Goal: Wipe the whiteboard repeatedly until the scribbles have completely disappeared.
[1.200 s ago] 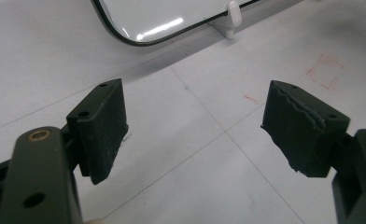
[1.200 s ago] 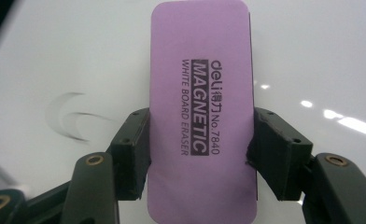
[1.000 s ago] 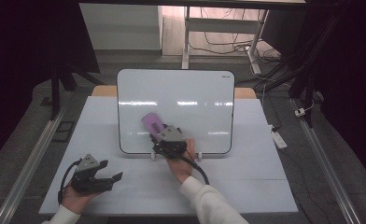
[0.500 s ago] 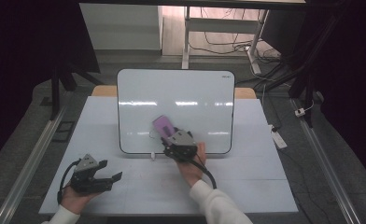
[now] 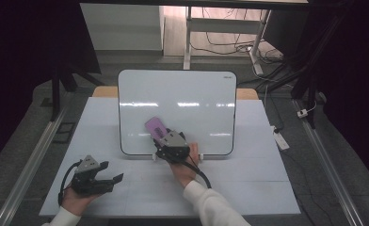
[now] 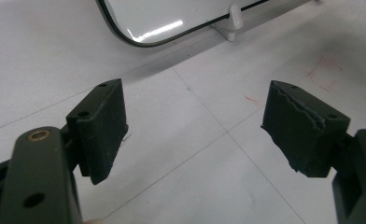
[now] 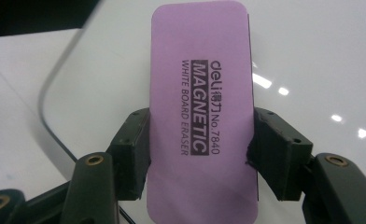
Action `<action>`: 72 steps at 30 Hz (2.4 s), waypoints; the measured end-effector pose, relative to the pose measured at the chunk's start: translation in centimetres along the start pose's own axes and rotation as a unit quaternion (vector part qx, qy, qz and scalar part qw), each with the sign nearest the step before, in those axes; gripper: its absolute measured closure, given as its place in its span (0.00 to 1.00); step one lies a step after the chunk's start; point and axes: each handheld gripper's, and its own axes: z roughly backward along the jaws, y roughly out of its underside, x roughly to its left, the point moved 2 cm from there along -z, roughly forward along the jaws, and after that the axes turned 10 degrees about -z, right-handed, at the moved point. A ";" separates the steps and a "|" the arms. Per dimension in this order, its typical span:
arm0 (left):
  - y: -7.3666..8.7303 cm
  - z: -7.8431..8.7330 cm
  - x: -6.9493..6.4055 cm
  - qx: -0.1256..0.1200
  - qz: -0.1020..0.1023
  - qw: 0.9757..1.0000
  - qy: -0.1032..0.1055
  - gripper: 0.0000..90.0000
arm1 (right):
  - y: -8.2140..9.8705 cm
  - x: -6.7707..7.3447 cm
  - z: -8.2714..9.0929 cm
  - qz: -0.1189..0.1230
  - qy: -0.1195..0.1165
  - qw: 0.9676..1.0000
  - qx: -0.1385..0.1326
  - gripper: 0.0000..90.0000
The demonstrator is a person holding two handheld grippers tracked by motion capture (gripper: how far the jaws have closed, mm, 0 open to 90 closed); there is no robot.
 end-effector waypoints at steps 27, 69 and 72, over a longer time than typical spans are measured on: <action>0.0 -0.1 0.0 0.001 0.000 1.000 0.001 0.25 | -1.6 -3.9 1.2 -0.043 0.029 0.998 -0.019 0.45; -0.4 -0.3 -0.3 0.000 0.001 1.000 -0.001 0.24 | 1.3 -4.0 6.6 -0.093 -0.083 0.992 -0.019 0.45; -0.6 -0.2 -0.2 -0.006 0.004 1.000 -0.001 0.24 | 1.6 -4.1 6.6 -0.091 -0.086 0.992 -0.016 0.45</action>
